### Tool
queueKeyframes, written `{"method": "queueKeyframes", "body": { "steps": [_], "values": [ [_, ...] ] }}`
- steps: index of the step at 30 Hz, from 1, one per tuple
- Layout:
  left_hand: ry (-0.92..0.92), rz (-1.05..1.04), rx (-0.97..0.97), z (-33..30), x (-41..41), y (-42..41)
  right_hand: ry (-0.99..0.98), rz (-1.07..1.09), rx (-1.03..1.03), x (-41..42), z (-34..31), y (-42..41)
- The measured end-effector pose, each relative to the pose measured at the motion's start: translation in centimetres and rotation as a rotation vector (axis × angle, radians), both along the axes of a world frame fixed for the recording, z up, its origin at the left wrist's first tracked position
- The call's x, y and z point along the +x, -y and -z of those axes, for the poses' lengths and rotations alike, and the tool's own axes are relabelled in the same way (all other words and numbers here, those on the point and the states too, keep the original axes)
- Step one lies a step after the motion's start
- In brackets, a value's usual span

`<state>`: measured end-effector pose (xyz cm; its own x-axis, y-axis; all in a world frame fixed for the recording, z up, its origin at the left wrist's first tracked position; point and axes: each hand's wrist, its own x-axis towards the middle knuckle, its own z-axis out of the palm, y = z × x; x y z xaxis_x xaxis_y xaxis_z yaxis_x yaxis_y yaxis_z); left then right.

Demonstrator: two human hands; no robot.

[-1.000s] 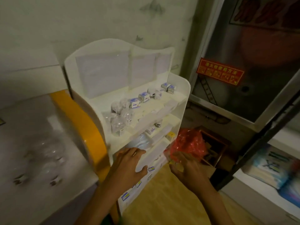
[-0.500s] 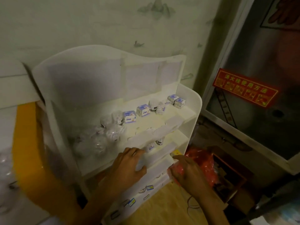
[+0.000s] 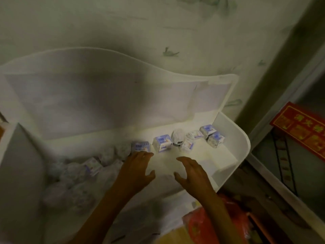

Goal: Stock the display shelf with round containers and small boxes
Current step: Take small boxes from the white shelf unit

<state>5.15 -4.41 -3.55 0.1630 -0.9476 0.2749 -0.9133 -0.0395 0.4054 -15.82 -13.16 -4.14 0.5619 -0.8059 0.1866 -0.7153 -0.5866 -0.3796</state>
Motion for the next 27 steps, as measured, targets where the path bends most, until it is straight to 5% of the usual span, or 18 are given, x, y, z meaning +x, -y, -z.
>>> {"method": "queueKeyframes", "body": {
  "steps": [13, 27],
  "values": [
    [0.13, -0.283, 0.13, 3.6, 1.5, 9.7, -0.026, -0.31, -0.054, 7.3, 4.9, 15.1],
    [0.105, -0.416, 0.097, 6.3, -1.0, 10.4, 0.014, -0.485, -0.065, 6.6, 8.0, 18.4]
  ]
}}
